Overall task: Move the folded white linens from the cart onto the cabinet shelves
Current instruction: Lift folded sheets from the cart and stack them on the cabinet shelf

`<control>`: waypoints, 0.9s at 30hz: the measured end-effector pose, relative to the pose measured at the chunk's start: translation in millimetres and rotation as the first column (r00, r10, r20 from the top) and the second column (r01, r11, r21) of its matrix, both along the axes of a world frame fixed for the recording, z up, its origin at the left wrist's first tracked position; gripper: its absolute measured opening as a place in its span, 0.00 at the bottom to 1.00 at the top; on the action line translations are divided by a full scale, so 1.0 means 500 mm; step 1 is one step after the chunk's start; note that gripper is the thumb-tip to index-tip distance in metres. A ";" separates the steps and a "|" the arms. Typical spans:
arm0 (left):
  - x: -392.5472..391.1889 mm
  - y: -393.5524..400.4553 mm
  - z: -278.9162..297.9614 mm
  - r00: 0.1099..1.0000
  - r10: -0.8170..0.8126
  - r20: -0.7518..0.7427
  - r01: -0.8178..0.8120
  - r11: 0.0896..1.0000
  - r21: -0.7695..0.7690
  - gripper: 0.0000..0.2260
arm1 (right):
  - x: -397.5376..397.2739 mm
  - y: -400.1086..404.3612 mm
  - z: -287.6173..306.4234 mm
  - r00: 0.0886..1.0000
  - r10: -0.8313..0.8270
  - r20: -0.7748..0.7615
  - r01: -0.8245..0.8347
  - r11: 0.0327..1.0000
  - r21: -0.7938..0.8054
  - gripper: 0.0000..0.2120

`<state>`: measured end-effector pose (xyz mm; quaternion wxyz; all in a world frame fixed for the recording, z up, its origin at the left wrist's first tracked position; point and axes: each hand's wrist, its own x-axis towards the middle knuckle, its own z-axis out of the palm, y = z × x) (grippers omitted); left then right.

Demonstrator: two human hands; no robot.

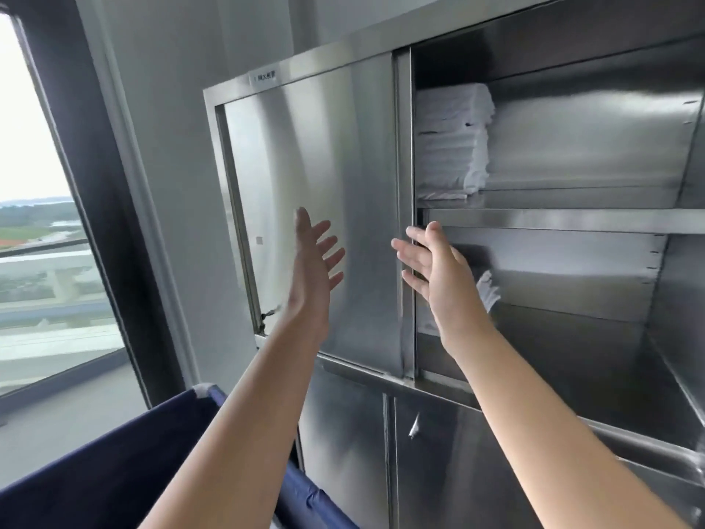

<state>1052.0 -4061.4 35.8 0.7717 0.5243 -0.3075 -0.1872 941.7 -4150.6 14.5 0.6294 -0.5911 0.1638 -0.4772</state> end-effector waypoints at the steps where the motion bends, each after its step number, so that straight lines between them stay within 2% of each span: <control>1: -0.009 -0.016 -0.002 1.000 -0.024 -0.006 0.024 1.000 -0.004 0.29 | -0.018 -0.011 -0.002 1.000 -0.027 -0.002 0.027 1.000 0.008 0.23; 8: -0.066 -0.123 0.004 0.975 -0.224 0.000 0.224 0.975 -0.007 0.28 | -0.121 -0.058 0.008 0.961 -0.277 -0.015 0.277 0.961 -0.001 0.21; 16: -0.161 -0.213 0.000 0.865 -0.502 0.017 0.502 0.865 0.013 0.25 | -0.235 -0.051 0.009 0.815 -0.578 -0.047 0.578 0.816 -0.016 0.21; 20: -0.236 -0.238 -0.027 0.771 -0.636 0.039 0.635 0.772 0.034 0.28 | -0.298 -0.016 -0.014 0.713 -0.695 -0.085 0.697 0.717 -0.017 0.23; 27: -0.397 -0.225 -0.060 0.535 -0.845 0.022 0.843 0.535 0.050 0.29 | -0.438 0.077 -0.031 0.502 -0.858 -0.114 0.865 0.502 0.030 0.25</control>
